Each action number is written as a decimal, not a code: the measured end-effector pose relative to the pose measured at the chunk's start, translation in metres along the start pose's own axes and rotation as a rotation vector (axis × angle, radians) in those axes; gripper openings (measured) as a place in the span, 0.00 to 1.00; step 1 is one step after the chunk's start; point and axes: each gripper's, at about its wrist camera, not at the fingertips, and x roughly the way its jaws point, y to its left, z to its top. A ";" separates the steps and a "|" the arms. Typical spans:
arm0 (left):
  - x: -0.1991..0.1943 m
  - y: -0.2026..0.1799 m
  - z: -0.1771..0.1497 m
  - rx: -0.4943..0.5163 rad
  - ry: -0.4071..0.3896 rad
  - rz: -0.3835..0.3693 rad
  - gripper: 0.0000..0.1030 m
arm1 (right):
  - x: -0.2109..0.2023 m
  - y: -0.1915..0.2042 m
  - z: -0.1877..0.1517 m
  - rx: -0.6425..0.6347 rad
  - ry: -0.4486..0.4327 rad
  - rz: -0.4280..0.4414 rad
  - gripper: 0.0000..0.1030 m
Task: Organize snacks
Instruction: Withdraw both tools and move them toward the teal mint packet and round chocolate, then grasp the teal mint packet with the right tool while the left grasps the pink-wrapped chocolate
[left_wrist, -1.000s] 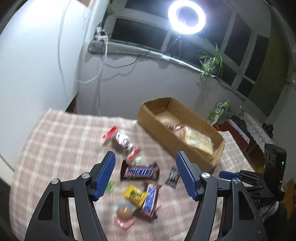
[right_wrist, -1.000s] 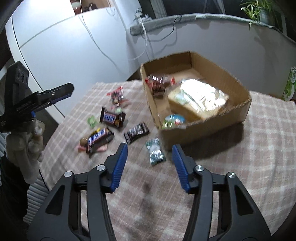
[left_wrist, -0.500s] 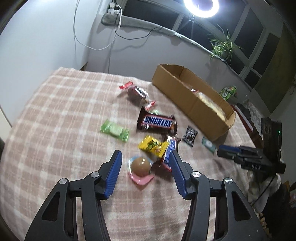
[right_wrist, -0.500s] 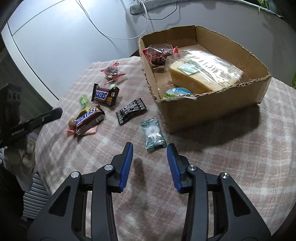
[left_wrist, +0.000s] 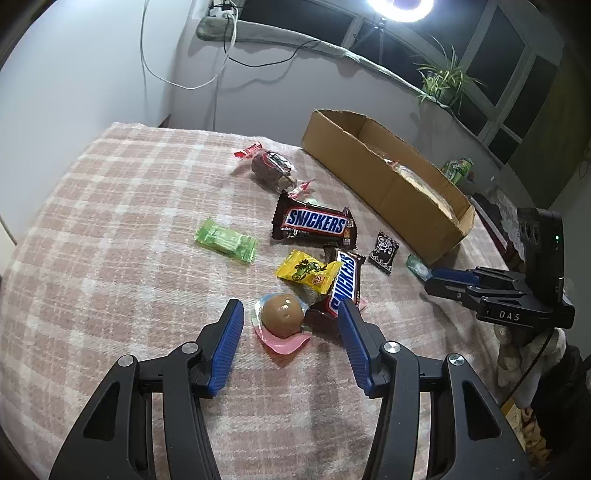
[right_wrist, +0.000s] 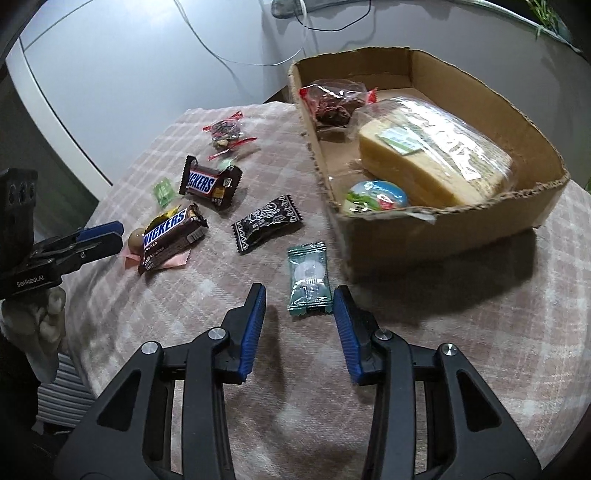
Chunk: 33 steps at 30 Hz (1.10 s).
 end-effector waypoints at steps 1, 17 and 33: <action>0.002 -0.001 0.000 0.006 0.002 0.005 0.51 | 0.001 0.001 0.000 -0.002 -0.002 -0.006 0.39; 0.020 0.003 -0.001 0.049 0.019 0.042 0.30 | 0.017 0.022 0.012 -0.077 -0.022 -0.082 0.33; 0.007 0.006 -0.003 0.029 -0.014 0.029 0.24 | 0.016 0.029 0.012 -0.095 -0.028 -0.104 0.20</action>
